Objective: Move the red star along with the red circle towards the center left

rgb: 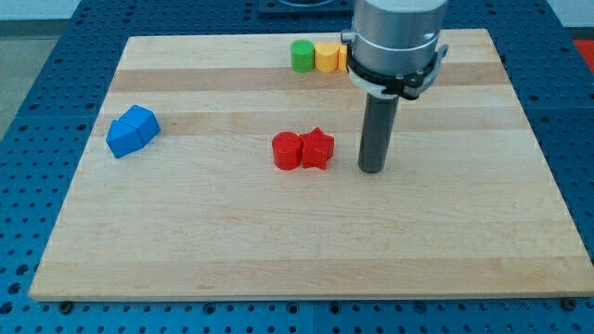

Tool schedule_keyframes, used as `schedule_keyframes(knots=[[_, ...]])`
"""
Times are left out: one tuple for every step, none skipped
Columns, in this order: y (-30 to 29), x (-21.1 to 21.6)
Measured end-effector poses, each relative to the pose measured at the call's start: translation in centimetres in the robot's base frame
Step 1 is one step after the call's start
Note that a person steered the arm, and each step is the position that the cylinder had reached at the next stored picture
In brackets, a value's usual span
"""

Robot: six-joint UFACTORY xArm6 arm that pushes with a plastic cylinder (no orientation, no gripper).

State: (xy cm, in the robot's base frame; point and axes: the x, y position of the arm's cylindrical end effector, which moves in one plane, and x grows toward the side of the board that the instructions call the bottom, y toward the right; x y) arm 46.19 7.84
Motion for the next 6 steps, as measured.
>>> schedule_keyframes(knots=[[-3.1, 0.0], [-6.7, -0.1], [-6.9, -1.6], [-7.7, -3.3], [-11.0, -3.6], [-15.6, -3.6]])
